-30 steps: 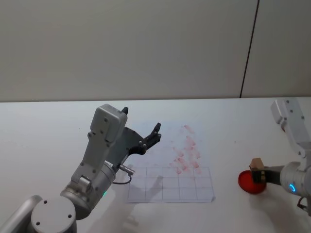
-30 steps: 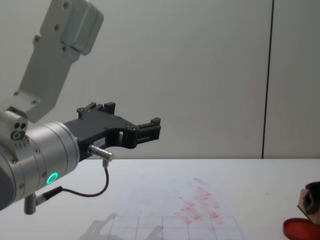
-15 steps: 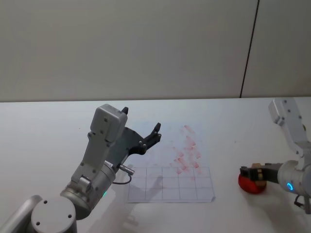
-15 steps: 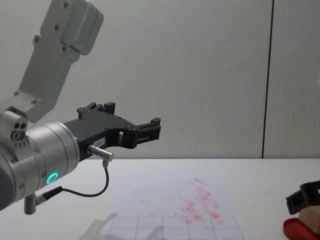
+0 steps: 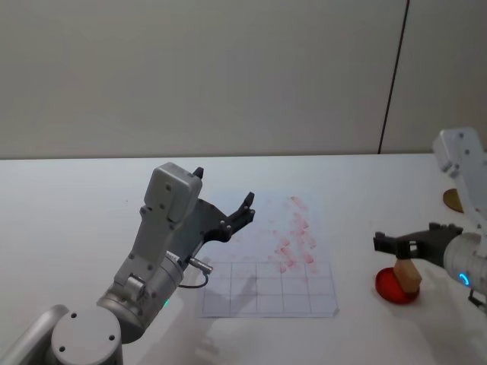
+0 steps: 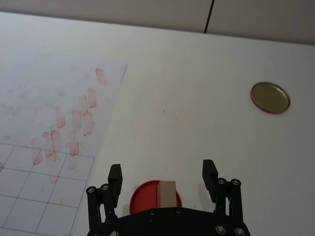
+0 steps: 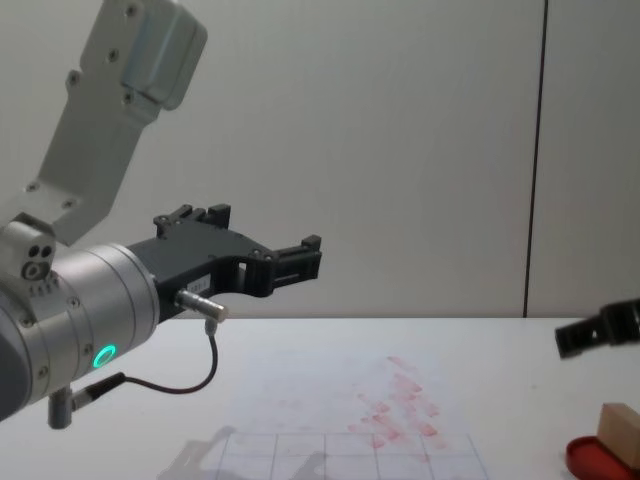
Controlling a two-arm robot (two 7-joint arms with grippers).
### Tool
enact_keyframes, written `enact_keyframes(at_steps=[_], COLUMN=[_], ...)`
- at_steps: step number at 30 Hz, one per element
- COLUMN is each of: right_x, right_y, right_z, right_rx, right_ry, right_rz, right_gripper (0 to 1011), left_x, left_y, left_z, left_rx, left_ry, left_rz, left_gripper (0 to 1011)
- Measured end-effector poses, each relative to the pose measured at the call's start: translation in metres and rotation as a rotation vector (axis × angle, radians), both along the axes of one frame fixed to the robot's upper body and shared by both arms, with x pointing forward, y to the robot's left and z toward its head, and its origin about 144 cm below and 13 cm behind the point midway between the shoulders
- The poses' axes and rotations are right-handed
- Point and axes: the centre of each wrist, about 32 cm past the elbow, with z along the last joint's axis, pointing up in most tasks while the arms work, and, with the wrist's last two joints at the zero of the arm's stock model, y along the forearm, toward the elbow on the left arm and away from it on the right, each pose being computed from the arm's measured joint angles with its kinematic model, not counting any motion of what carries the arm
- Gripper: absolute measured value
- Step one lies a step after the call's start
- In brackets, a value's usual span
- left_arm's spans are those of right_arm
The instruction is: Use the one hand to pick up the stamp and affix it onto the A4 paper.
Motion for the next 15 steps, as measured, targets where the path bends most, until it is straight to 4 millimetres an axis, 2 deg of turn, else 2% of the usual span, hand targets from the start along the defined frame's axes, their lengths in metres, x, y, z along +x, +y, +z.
enact_keyframes(at_steps=[15], right_x=[-0.018], right_y=[-0.008], right_z=[0.005], right_rx=[-0.023], right_ry=[-0.225], right_rz=[0.024], right_gripper=[1001], left_x=[0.0], left_y=[0.0], left_z=[0.0], left_rx=[0.0], left_ry=[0.0], left_rz=[0.0], left_gripper=[993])
